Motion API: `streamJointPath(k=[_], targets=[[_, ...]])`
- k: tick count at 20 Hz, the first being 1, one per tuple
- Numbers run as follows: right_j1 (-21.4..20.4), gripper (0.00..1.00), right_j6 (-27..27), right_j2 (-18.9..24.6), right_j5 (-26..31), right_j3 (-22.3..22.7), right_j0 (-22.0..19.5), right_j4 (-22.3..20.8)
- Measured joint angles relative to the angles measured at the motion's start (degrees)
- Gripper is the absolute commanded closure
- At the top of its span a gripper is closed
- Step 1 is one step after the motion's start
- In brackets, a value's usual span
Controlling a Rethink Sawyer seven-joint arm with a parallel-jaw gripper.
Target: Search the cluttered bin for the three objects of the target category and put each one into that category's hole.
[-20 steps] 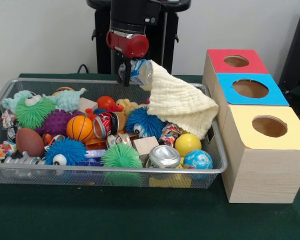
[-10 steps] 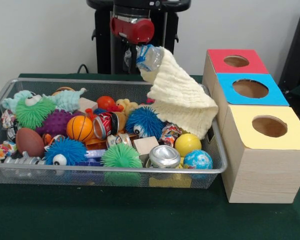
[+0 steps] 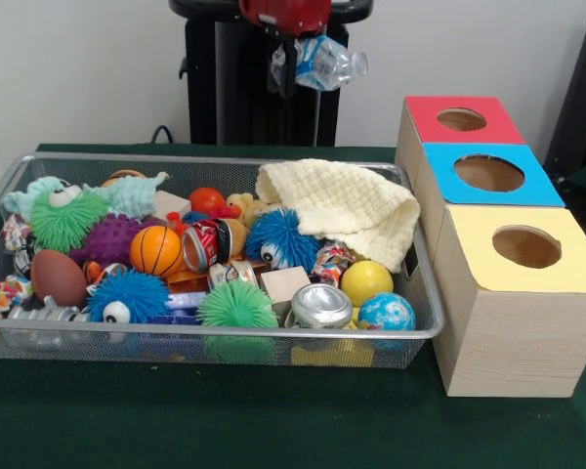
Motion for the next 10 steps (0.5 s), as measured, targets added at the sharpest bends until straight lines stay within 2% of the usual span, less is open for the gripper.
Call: streamJointPath(k=[10], targets=[[-3.0, 1.0, 0.0, -2.3, 0.6, 0.1, 2.8, 1.8]])
